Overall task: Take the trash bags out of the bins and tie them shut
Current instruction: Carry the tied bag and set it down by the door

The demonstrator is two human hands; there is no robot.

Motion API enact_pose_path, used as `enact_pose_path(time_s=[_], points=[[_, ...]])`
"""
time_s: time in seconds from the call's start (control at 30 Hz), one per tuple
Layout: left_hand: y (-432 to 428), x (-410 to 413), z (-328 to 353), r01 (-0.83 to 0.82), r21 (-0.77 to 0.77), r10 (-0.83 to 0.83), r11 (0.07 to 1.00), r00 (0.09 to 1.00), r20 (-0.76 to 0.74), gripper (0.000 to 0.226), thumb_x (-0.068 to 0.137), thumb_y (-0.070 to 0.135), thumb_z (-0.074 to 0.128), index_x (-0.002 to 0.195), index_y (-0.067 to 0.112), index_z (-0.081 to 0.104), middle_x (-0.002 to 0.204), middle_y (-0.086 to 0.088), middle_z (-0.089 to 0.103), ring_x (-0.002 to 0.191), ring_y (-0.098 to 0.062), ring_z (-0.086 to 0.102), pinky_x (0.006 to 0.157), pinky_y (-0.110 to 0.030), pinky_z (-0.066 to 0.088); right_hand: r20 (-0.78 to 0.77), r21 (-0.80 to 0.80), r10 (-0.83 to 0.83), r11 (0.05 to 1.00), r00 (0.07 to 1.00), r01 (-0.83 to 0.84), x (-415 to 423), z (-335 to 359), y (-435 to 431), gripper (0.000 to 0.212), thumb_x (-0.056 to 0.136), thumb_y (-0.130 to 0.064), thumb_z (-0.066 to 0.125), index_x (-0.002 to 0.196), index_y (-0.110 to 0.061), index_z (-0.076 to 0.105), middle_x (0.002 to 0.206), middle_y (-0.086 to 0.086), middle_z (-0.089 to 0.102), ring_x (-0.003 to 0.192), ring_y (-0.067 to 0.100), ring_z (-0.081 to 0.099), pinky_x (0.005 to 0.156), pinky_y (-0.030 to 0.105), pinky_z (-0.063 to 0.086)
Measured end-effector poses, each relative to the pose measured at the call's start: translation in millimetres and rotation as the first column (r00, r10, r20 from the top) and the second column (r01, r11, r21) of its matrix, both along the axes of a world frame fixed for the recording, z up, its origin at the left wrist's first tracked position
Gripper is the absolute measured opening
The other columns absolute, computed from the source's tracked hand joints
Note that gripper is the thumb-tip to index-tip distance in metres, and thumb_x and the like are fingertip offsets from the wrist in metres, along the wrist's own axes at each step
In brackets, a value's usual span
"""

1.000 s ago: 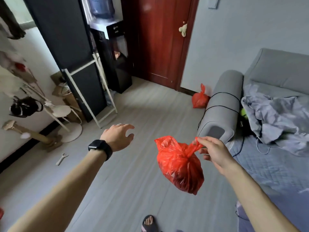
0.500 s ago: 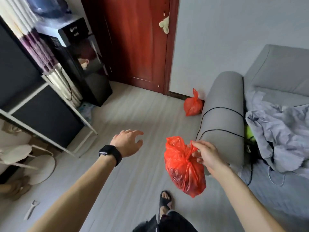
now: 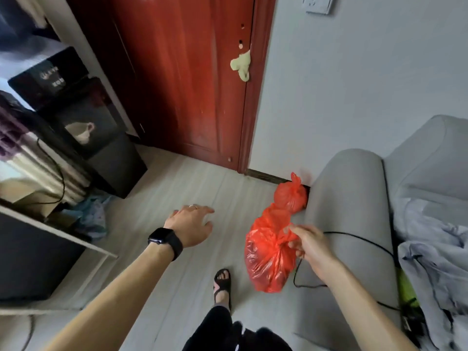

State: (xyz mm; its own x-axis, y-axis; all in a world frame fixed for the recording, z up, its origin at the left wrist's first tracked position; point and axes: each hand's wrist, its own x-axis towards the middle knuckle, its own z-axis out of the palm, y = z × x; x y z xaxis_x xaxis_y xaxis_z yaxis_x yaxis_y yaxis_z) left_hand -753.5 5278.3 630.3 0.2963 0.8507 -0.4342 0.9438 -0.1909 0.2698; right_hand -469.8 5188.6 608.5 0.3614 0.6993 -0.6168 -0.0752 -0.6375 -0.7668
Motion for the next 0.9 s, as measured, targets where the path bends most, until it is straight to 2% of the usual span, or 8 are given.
enact_pose_path(time_s=[0.27,0.4,0.5,0.57,0.63,0.7,0.8,0.9], points=[[188,58,-10,0.126,-0.021,-0.126,0.992,0.992,-0.027,0.046,0.094,0.043,0.042,0.140,0.037,0.045,0.146,0.004,0.048,0.133,-0.021,0.044,0.112,-0.041,0.032,0.009,-0.088,-0.054,0.995,0.999,0.054,32,-33,178,0.013,0.093,-0.021,0.058,0.088,-0.012,0.067,0.071,0.006,0.067,0.057,0.017,0.060,0.050,0.027,0.037],[277,92,-29,0.141,-0.011,-0.141,0.990,0.989,-0.040,0.046,0.094,0.042,0.044,0.139,0.037,0.046,0.146,0.005,0.048,0.134,-0.019,0.043,0.112,-0.040,0.033,0.015,-0.137,-0.017,0.990,1.000,0.018,59,-82,262,0.020,0.096,-0.021,0.054,0.092,-0.006,0.067,0.068,0.006,0.064,0.051,0.017,0.060,0.044,0.024,0.038],[336,113,-50,0.123,-0.004,-0.123,0.992,0.990,-0.070,0.046,0.094,0.043,0.044,0.140,0.039,0.044,0.151,0.004,0.042,0.140,-0.018,0.034,0.114,-0.041,0.029,-0.017,-0.200,-0.050,0.979,0.999,0.045,79,-118,317,0.018,0.098,-0.018,0.051,0.088,-0.008,0.062,0.067,0.007,0.059,0.046,0.015,0.055,0.037,0.019,0.036],[374,130,-64,0.112,0.013,-0.111,0.994,0.989,-0.095,0.047,0.094,0.043,0.044,0.141,0.039,0.042,0.155,0.003,0.035,0.144,-0.019,0.026,0.117,-0.042,0.024,-0.075,-0.258,-0.078,0.964,0.994,0.056,92,-141,351,0.016,0.098,-0.018,0.051,0.088,-0.009,0.059,0.069,0.009,0.058,0.047,0.015,0.052,0.042,0.020,0.037],[413,148,-80,0.136,0.047,-0.130,0.990,0.985,-0.115,0.048,0.095,0.042,0.043,0.143,0.038,0.041,0.158,0.000,0.029,0.147,-0.022,0.019,0.119,-0.043,0.020,-0.120,-0.324,-0.105,0.944,0.987,0.062,104,-166,383,0.016,0.096,-0.018,0.051,0.084,-0.010,0.058,0.060,0.006,0.057,0.049,0.014,0.051,0.051,0.025,0.037],[445,166,-94,0.161,0.070,-0.151,0.985,0.980,-0.131,0.049,0.095,0.041,0.043,0.144,0.036,0.040,0.159,-0.003,0.027,0.148,-0.026,0.015,0.120,-0.044,0.017,-0.133,-0.384,-0.126,0.921,0.983,0.066,114,-186,412,0.015,0.095,-0.017,0.053,0.083,-0.010,0.059,0.054,0.001,0.056,0.053,0.014,0.053,0.053,0.025,0.038],[493,190,-125,0.199,0.127,-0.178,0.972,0.971,-0.162,0.053,0.094,0.039,0.045,0.146,0.033,0.038,0.160,-0.007,0.022,0.150,-0.031,0.003,0.121,-0.049,0.011,-0.166,-0.418,-0.131,0.907,0.977,0.050,122,-224,452,0.010,0.090,-0.019,0.057,0.084,-0.012,0.061,0.074,0.005,0.059,0.063,0.016,0.055,0.057,0.026,0.043],[534,210,-163,0.243,0.256,-0.212,0.935,0.967,-0.144,0.062,0.089,0.033,0.053,0.148,0.032,0.034,0.163,-0.009,0.013,0.151,-0.034,-0.001,0.121,-0.054,0.010,-0.172,-0.421,-0.082,0.907,0.982,0.002,128,-269,483,0.016,0.084,-0.028,0.062,0.080,-0.014,0.058,0.078,0.008,0.049,0.070,0.021,0.047,0.066,0.033,0.044]])
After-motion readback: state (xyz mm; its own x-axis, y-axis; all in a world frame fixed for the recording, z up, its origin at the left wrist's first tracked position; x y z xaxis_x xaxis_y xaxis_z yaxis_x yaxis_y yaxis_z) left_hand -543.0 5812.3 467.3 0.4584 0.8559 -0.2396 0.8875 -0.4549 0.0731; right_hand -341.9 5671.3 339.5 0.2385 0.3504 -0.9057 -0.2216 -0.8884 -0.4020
